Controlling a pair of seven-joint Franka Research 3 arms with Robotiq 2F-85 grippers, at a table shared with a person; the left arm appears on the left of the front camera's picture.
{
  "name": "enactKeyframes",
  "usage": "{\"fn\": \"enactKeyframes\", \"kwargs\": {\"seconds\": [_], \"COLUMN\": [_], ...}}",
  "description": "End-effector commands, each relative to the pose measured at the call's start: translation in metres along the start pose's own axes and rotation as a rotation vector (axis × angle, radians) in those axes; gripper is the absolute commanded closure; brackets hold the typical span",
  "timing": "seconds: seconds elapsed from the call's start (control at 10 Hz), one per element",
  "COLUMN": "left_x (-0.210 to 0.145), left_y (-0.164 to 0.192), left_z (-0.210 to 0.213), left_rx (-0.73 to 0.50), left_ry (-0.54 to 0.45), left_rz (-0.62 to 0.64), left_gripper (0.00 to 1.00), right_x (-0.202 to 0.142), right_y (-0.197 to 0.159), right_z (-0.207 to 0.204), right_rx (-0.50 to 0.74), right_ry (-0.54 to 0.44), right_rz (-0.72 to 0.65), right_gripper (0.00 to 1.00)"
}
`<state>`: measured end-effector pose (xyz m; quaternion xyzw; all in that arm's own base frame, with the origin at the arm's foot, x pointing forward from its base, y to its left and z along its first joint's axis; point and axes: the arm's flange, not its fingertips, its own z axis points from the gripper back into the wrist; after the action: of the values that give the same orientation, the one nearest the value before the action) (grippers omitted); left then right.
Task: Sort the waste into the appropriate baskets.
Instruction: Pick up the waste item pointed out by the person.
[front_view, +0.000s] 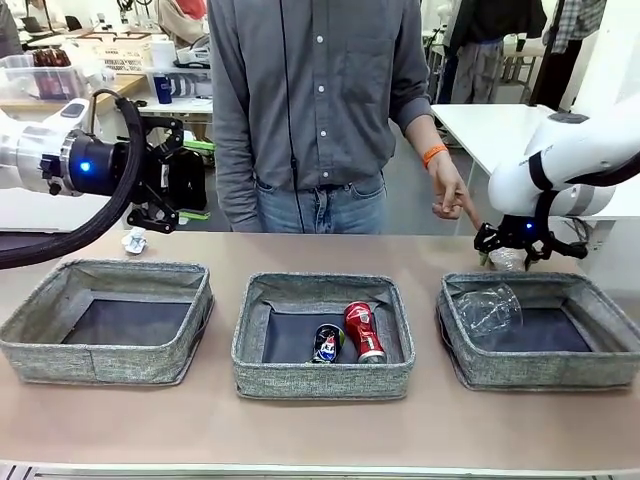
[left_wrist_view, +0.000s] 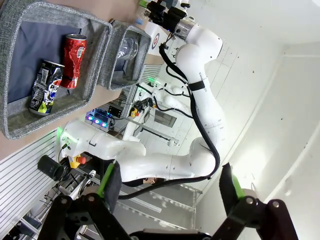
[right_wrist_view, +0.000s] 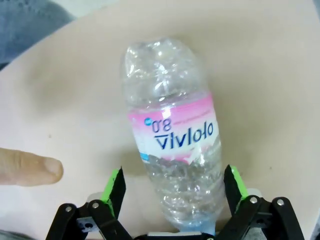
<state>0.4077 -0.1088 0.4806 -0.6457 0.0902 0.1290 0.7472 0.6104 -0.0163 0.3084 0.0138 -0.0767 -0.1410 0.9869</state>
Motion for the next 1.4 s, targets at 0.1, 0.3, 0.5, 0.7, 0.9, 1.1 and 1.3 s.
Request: {"fn": "enactKeyframes", "kwargs": {"seconds": [0.1,0.3,0.5,0.7,0.9,1.1,1.3], "left_x": [-0.002,-0.002,-0.002,-0.002,-0.002,-0.002,-0.002], "left_y": [-0.003,-0.003,-0.003,-0.003,-0.003,-0.003,-0.003], "left_z": [0.002,0.002,0.002,0.002,0.002,0.002,0.002], "left_rx": [0.008,0.008,0.008,0.008,0.008,0.008,0.008], "left_ry": [0.012,0.012,0.012,0.012,0.012,0.012,0.012], "left_rz": [0.009,0.009,0.009,0.009,0.009,0.009,0.009], "left_gripper": [0.00,0.00,0.00,0.00,0.00,0.00,0.00], "right_x": [0.008,0.006,0.007,0.007,0.005,0.004,0.004], "right_y": [-0.002,-0.004,0.000,0.001,0.001,0.000,-0.003], "right_z": [0.004,0.013,0.012,0.010,0.005,0.003,0.005], "right_rx": [0.072,0.081,0.044,0.040,0.024,0.025,0.021], "right_ry": [-0.059,-0.129,-0.138,-0.130,-0.109,-0.106,-0.108], "right_rz": [-0.015,0.017,0.024,0.032,0.041,0.040,0.024], "right_gripper": [0.00,0.40,0.99,1.00,0.97,1.00,1.00]}}
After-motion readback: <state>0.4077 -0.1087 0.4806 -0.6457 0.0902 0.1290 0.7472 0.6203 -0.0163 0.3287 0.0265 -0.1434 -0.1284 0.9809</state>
